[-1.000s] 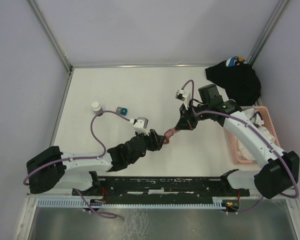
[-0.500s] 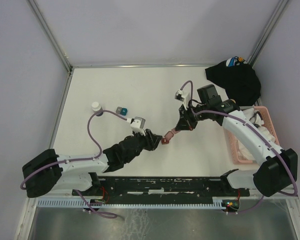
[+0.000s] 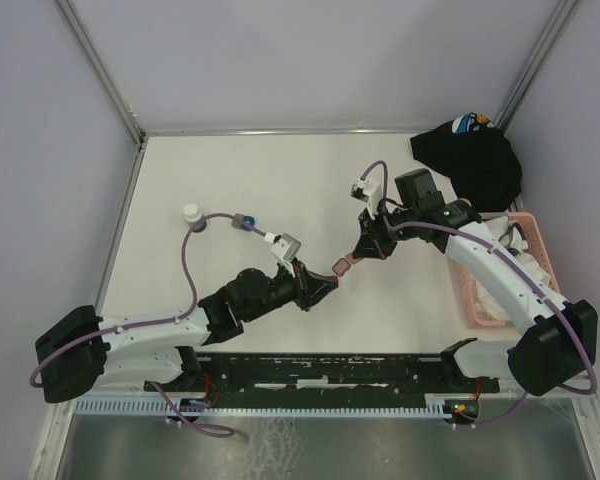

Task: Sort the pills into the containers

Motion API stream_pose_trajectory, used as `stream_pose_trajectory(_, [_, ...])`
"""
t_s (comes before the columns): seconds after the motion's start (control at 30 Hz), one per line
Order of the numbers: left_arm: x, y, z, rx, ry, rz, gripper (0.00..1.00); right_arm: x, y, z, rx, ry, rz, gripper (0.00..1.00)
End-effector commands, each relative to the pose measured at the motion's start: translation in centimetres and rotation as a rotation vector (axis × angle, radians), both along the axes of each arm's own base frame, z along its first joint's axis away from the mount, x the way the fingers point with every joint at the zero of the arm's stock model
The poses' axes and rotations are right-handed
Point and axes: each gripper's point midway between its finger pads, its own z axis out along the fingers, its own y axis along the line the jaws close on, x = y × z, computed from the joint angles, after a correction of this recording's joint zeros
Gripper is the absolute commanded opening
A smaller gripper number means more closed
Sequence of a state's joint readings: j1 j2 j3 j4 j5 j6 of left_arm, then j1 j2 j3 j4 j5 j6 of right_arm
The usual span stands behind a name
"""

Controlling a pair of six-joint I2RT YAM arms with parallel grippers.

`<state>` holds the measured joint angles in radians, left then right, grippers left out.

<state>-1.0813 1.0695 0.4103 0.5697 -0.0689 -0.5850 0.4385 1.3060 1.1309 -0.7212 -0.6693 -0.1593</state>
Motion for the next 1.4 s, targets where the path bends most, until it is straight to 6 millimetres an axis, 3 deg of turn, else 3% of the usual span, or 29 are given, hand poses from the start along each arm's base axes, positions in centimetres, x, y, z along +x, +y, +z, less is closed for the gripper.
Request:
stream_pose_trajectory(0.0, [-0.5,-3.1,2.9,-0.060,-0.060,-0.119,0.19,0.4,0.1,0.8,0.009,-0.054,0.003,0.02])
stream_pose_trajectory(0.2, [1.3,-4.2,0.8,0.033,-0.047,-0.069,0.14,0.0,0.3,1.0,0.024,-0.051,0.019,0.02])
stream_pose_trajectory(0.67, [4.6,-2.4,-1.7,0.095,-0.019,-0.024,0.10,-2.0,1.5,2.3,0.119,-0.006,0.119,0.02])
stream_pose_trajectory(1.2, [5.6,-2.6,-1.3,0.080,-0.038,-0.055,0.10,-3.1,2.4,1.9,0.168,0.104,0.181,0.02])
stream_pose_trajectory(1.37, [5.7,-2.6,-1.5,0.084,-0.037,-0.063,0.10,-2.3,2.2,1.4,0.136,0.092,0.149,0.02])
